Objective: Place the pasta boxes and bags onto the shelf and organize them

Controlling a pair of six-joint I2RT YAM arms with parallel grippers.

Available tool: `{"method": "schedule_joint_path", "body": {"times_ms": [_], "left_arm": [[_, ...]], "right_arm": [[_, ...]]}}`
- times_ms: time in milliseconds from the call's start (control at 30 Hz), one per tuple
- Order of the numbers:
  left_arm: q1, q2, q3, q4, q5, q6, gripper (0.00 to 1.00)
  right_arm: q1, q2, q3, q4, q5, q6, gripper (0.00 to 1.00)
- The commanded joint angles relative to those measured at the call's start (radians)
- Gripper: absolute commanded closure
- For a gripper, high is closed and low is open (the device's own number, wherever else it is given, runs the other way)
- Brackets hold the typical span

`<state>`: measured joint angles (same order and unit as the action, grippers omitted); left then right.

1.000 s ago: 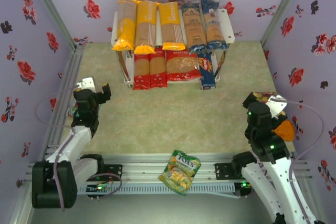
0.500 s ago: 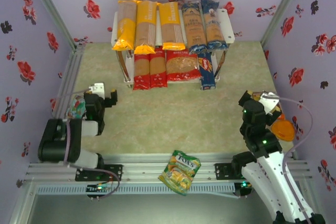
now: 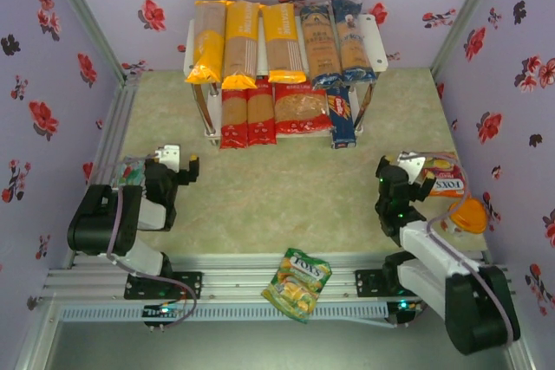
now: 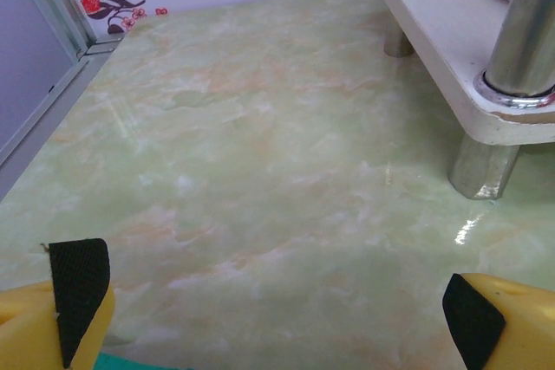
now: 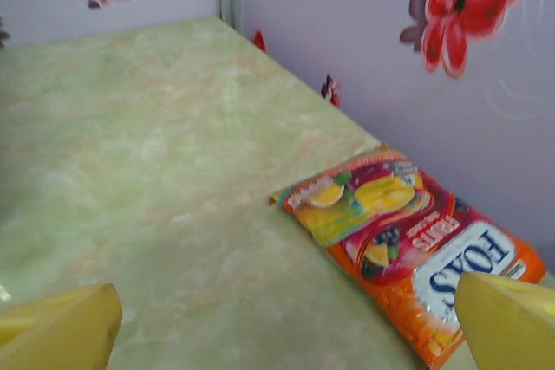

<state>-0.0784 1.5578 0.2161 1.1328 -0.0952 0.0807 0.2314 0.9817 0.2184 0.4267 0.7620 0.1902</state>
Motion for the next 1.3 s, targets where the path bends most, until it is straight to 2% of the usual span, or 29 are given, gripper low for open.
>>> {"method": "schedule_joint_path", "body": {"times_ms": [0,367,600,700,767,833,900,967,1133,1267], "left_arm": [[-0.003,-0.007,0.013,0.047,0.007,0.024,0.00],[-0.003,-0.007,0.012,0.047,0.008,0.024,0.00],[-0.003,-0.006,0.012,0.047,0.008,0.024,0.00],[-0.003,-0.006,0.016,0.042,0.007,0.024,0.00],[-0.001,-0.007,0.024,0.026,0.002,0.021,0.00],[0.000,-0.011,0.038,-0.005,-0.009,0.014,0.00],[0.002,-0.011,0.057,-0.036,-0.024,0.005,0.00],[0.005,-0.013,0.075,-0.069,-0.040,-0.004,0.00],[0.026,-0.013,0.146,-0.181,-0.066,-0.045,0.00],[0.030,-0.014,0.145,-0.183,-0.072,-0.049,0.00]], "right_arm": [[-0.028,0.096,-0.016,0.341,-0.011,-0.009,0.01],[-0.159,0.375,0.029,0.520,-0.200,-0.024,0.01],[-0.165,0.496,0.096,0.535,-0.337,-0.081,0.01],[-0.165,0.524,0.130,0.480,-0.409,-0.097,0.01],[-0.167,0.613,0.145,0.571,-0.422,-0.121,0.01],[-0.190,0.560,0.179,0.407,-0.477,-0.084,0.01],[-0.199,0.593,0.160,0.505,-0.493,-0.090,0.01],[-0.200,0.572,0.174,0.436,-0.498,-0.083,0.01],[-0.201,0.577,0.165,0.464,-0.495,-0.087,0.01],[-0.198,0.575,0.161,0.472,-0.495,-0.094,0.01]]}}
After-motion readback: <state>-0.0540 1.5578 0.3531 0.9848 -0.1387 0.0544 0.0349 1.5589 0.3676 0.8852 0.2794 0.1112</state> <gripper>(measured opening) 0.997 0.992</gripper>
